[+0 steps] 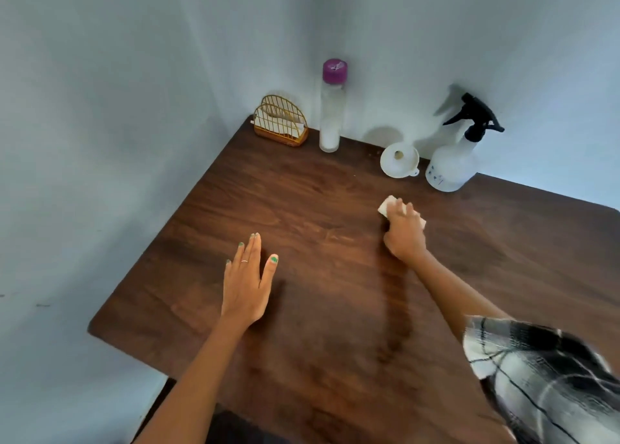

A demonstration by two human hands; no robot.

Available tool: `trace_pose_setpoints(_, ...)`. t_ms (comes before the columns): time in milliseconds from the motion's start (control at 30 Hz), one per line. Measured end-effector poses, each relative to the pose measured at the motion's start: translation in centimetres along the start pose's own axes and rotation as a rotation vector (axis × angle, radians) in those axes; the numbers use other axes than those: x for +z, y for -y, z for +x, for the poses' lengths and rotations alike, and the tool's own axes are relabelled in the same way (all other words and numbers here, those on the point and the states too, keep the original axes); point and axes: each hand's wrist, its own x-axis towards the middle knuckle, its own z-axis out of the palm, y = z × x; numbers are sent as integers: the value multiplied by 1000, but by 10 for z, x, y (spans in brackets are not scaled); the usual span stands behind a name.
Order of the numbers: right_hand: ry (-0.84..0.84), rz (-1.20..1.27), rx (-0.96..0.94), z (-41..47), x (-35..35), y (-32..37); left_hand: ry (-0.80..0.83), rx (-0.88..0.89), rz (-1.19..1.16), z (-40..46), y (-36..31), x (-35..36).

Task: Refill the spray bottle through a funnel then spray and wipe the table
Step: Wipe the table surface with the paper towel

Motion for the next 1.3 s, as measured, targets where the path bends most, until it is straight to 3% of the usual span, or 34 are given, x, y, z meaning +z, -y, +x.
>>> trace_pose_setpoints(33,-265,-16,236,-4,12,11,-12,-10,3,-6,-7,6)
trace_pose_setpoints(67,-352,-95,157,-7,33,30,-25,-20,-1,-12,-13,11)
trace_pose_setpoints(167,-83,-224,-416,-60,136,99,-66,-22,5,-35,-29,28)
trace_pose_setpoints(233,85,-211,-633,-133,171,97,-54,-18,16,-52,-42,40)
trace_pose_setpoints(300,110,-226,-699,-173,159,55,-37,-17,24,-67,-52,51)
trace_pose_setpoints(333,81,-241,-670,-180,142,29,-34,-15,27,-76,-59,57)
trace_pose_setpoints(400,-194,-285,-490,-172,97,-31,-18,-27,23,-92,-71,66)
trace_pose_setpoints(500,-412,-280,129,-159,8,-105,10,-49,15,-117,-87,77)
trace_pose_setpoints(567,-524,-271,432,-152,-22,-123,5,-48,9,-128,-95,79)
trace_pose_setpoints(633,-570,-246,500,-140,-5,-105,-2,-44,7,-136,-100,79)
trace_pose_setpoints(700,-560,-225,354,-134,43,-65,4,-51,-7,-140,-104,78)
trace_pose_setpoints(767,-586,-314,43,-138,105,-20,2,-53,-28,-143,-106,79)
trace_pose_setpoints(867,-436,-438,-312,-167,176,53,-13,-49,-54,-141,-107,76)
trace_pose_setpoints(1000,-158,-428,-420,-189,206,98,-15,-41,-114,-142,-112,75)
trace_pose_setpoints(1067,-101,-176,-380,-192,184,103,-24,-14,-134,-141,-115,73)
trace_pose_setpoints(1133,-125,225,-220,-199,154,102,4,-8,-176,-136,-121,68)
trace_pose_setpoints(1200,-262,614,-62,-205,128,92,90,-53,-291,-133,-126,63)
trace_pose_setpoints(1300,-399,946,209,-214,95,68,249,-90,-602,-130,-145,60)
